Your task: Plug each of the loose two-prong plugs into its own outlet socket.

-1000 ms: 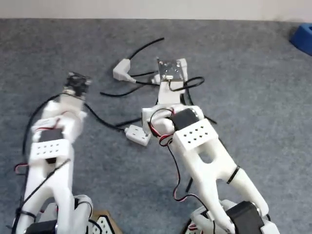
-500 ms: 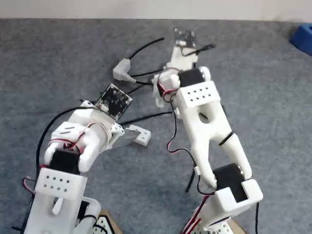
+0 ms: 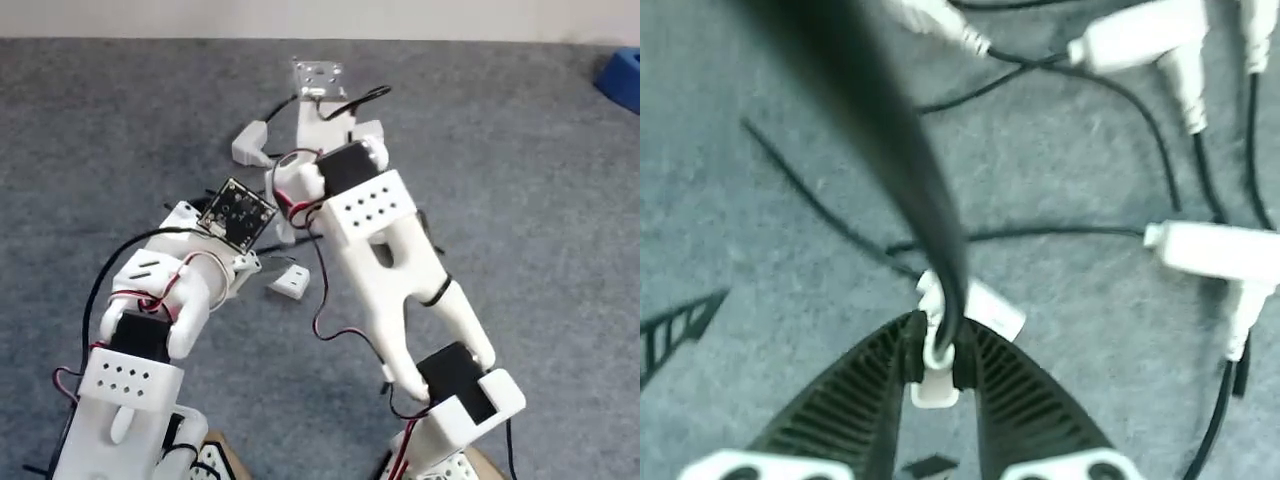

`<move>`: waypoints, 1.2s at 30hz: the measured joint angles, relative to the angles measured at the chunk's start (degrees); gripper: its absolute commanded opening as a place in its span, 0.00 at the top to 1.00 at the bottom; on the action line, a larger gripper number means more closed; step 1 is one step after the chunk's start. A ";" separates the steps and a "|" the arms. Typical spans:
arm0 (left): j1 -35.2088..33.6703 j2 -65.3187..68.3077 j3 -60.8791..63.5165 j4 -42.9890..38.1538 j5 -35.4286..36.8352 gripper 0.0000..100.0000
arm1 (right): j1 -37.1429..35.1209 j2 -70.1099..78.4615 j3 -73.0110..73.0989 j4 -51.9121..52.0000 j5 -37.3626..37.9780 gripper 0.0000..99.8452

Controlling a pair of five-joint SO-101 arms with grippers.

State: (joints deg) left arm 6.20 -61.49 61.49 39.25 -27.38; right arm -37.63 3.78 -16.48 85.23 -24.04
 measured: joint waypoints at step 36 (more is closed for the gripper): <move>-5.36 -2.11 6.77 -4.84 0.00 0.56 | 2.37 0.97 -0.53 0.79 2.99 0.99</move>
State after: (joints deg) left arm 0.84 -63.60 68.26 34.42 -27.38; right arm -35.25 4.75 -17.01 86.02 -21.05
